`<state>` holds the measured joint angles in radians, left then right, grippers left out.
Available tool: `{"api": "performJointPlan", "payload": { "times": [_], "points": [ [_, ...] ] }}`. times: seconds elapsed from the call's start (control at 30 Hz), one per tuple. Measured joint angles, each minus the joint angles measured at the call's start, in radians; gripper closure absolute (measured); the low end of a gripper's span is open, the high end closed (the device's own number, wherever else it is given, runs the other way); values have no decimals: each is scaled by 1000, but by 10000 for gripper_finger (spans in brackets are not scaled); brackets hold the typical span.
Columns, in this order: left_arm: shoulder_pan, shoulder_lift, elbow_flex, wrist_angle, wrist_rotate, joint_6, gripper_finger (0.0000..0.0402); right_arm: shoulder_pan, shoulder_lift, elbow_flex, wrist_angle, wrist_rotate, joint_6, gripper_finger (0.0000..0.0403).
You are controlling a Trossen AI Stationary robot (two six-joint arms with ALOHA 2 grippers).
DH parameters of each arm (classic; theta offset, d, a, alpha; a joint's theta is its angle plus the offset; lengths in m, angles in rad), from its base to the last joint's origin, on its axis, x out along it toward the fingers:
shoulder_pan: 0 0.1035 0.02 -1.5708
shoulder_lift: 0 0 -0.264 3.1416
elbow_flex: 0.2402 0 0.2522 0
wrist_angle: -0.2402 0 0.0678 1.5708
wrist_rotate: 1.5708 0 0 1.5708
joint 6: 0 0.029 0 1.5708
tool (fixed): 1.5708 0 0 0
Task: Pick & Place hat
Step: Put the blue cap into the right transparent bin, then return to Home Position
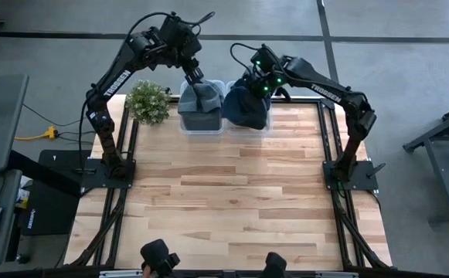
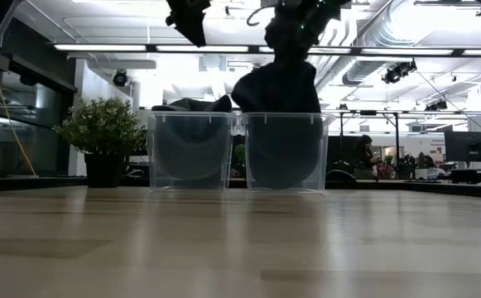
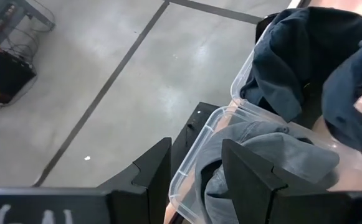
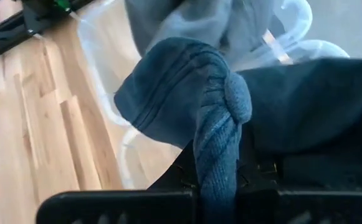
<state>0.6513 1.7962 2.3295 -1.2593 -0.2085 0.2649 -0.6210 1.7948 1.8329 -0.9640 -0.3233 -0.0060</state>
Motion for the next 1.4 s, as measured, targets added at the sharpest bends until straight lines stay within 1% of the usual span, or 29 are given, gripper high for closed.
{"api": "performJointPlan", "payload": {
  "times": [0.2, 0.37, 0.5, 0.6, 0.77, 0.87, 0.93, 1.03, 1.2, 1.3, 1.4],
  "points": [
    [43, 0, 0, 6, 68, 0, 263, -18, -18, -126, 123, 6, 17, 403],
    [58, 0, 0, 22, 90, 4, 263, -44, -22, -215, 211, 45, 28, 403],
    [56, 0, 0, 30, 91, 19, 263, -50, -22, -280, 288, 138, 29, 403],
    [56, 0, 0, 30, 98, 29, 263, -48, -22, -298, 324, 195, 3, 403],
    [56, 0, 0, 30, 107, 45, 263, -48, -22, -299, 331, 238, -39, 402],
    [56, 0, 0, 30, 122, 45, 263, -48, -28, -299, 326, 246, -63, 393],
    [56, 0, 0, 30, 129, 45, 263, -48, -40, -299, 324, 251, -72, 378],
    [56, 0, 0, 30, 150, 45, 263, -48, -64, -298, 324, 258, -90, 344],
    [56, 0, 0, 22, 157, 49, 263, -47, -112, -298, 324, 246, -89, 268],
    [56, 0, 0, 14, 178, 54, 263, -46, -148, -298, 314, 237, -81, 223],
    [56, 0, 0, 6, 209, 55, 263, -46, -201, -298, 297, 230, -77, 188]
  ]
}}
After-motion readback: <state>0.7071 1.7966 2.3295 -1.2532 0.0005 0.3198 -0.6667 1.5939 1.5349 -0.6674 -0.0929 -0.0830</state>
